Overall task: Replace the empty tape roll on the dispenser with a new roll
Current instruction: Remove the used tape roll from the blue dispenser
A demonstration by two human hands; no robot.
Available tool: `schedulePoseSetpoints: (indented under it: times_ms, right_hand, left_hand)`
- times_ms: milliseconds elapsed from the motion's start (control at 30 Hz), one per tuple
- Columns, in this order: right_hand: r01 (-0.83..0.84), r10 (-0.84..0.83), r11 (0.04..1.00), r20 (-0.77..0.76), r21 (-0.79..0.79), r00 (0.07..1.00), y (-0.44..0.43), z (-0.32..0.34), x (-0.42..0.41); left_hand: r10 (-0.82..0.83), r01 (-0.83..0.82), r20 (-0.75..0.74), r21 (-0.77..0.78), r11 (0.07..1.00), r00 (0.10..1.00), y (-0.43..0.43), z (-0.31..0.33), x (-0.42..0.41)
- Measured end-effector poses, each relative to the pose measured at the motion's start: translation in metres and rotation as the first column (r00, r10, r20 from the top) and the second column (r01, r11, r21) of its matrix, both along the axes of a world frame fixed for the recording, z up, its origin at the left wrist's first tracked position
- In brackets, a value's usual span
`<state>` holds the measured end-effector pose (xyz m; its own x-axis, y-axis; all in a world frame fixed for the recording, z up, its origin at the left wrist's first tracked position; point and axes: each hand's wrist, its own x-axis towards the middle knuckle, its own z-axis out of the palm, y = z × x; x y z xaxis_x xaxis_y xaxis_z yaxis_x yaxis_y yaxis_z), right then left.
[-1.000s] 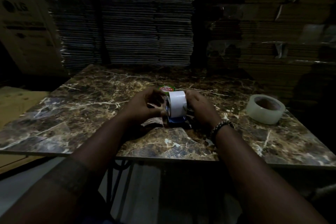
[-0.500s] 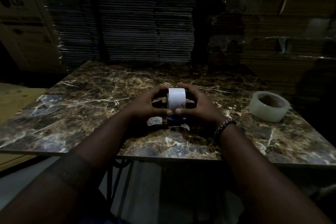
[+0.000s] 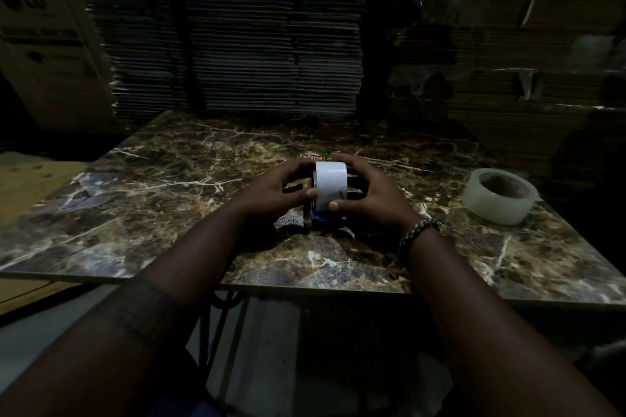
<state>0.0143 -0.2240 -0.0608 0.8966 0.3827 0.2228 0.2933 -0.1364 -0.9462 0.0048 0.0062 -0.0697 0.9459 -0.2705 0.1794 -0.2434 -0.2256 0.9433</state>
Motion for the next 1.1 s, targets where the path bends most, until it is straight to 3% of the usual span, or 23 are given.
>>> schedulePoseSetpoints:
  times_ms: [267,467,633,833,1100]
  right_hand:
    - [0.021,-0.021,1.000,-0.002,-0.014,1.000,0.000,0.000,0.001]
    - [0.033,-0.033,0.999,0.009,-0.021,0.999,0.002,0.001,0.000]
    - [0.025,-0.024,1.000,0.027,-0.011,0.999,0.003,0.000,0.000]
    - [0.028,-0.027,1.000,0.038,-0.015,0.999,0.004,0.000,0.001]
    - [0.041,-0.040,0.999,0.034,-0.023,0.999,0.005,-0.004,0.005]
  left_hand:
    - [-0.042,0.038,-0.071,-0.058,0.998,0.997,0.000,0.000,0.000]
    - [-0.025,0.025,-0.009,0.082,0.996,1.000,0.002,-0.001,0.004]
    - [-0.043,0.038,-0.074,-0.064,0.997,0.996,-0.001,-0.003,-0.002]
    - [-0.069,0.056,-0.099,-0.133,0.990,0.993,-0.004,-0.001,-0.006]
    - [-0.045,0.038,-0.063,-0.113,0.993,0.997,-0.005,0.000,-0.008]
